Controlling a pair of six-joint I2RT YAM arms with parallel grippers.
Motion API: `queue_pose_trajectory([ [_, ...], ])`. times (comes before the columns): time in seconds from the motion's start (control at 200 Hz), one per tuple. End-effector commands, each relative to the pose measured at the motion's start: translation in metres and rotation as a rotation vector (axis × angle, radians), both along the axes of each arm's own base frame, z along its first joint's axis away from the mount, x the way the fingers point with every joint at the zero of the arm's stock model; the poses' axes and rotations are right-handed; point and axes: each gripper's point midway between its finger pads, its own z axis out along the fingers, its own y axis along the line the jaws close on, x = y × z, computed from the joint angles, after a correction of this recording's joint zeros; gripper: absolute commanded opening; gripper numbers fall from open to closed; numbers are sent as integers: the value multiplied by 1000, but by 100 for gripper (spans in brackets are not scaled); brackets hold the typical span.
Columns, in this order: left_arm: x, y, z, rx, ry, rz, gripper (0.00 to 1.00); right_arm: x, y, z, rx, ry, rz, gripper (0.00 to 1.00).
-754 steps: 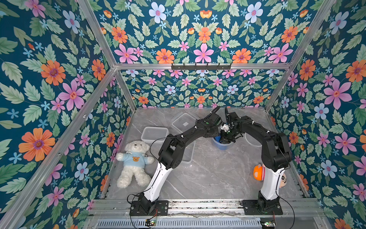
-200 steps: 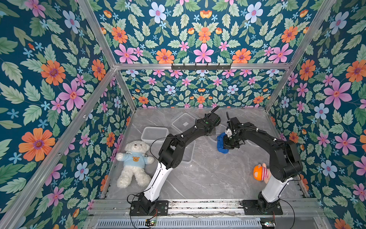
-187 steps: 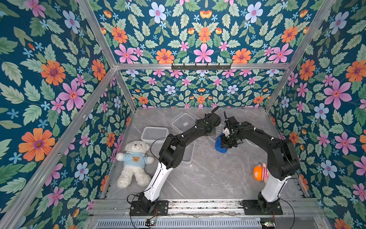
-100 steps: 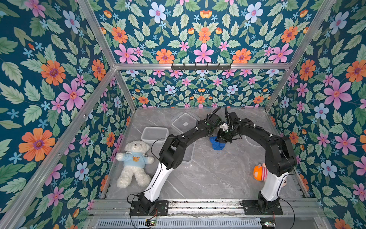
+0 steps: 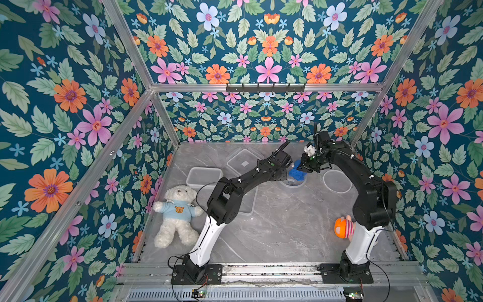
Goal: Wipe the insides of the lunch boxes
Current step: Pick up the lunch box from the center of the board.
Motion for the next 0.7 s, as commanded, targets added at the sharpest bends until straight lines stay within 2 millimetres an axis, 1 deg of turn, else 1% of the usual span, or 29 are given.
queue_pose_trajectory([
  [0.0, 2, -6, 2, -39, -1, -2, 31, 0, 12, -27, -38, 77, 56, 0],
  [0.065, 4, -6, -2, -40, 5, -2, 30, 5, 21, -44, -61, 107, 79, 0],
  [0.08, 4, -7, -3, -39, 8, -3, 30, 6, 24, -51, -69, 119, 87, 0],
  [0.085, 4, -7, -3, -40, 7, -4, 30, 7, 24, -50, -70, 115, 88, 0],
  [0.095, 4, -7, -3, -41, 8, -2, 30, 7, 25, -55, -76, 127, 91, 0],
  [0.105, 5, -7, -4, -42, 9, -2, 30, 9, 27, -55, -78, 123, 93, 0],
  [0.13, 5, -8, -4, -43, 10, -3, 30, 11, 31, -63, -84, 137, 104, 0],
  [0.205, 6, -8, -5, -44, 11, -2, 30, 11, 44, -76, -83, 169, 133, 0],
  [0.29, 7, -7, -5, -45, 7, 2, 29, 1, 54, -87, -87, 201, 178, 0],
  [0.37, 9, -6, -4, -48, 5, 5, 29, -18, 57, -93, -87, 242, 218, 0],
  [0.415, 10, -5, -5, -50, 7, 7, 29, -31, 53, -96, -100, 266, 230, 0],
  [0.455, 10, -5, -5, -49, 8, 8, 28, -43, 44, -101, -133, 289, 240, 0],
  [0.5, 10, -4, -5, -47, 6, 10, 28, -57, 28, -108, -203, 315, 246, 0],
  [0.55, 10, -3, -5, -46, 5, 12, 28, -68, 8, -112, -286, 330, 239, 0],
  [0.595, 9, -3, -5, -45, 4, 11, 28, -73, -4, -111, -313, 329, 227, 0],
  [0.6, 9, -3, -5, -46, 5, 11, 28, -74, -5, -111, -314, 329, 225, 1],
  [0.61, 9, -3, -4, -46, 4, 11, 28, -74, -7, -111, -315, 327, 220, 5],
  [0.63, 10, -2, -4, -46, 4, 12, 28, -74, -10, -109, -314, 316, 210, 18],
  [0.65, 9, -3, -4, -48, 3, 12, 28, -73, -12, -106, -309, 302, 200, 28],
  [0.67, 9, -2, -4, -47, 3, 13, 28, -72, -13, -102, -304, 285, 191, 35],
  [0.695, 8, -2, -3, -49, 2, 12, 28, -70, -12, -97, -299, 260, 182, 39],
])
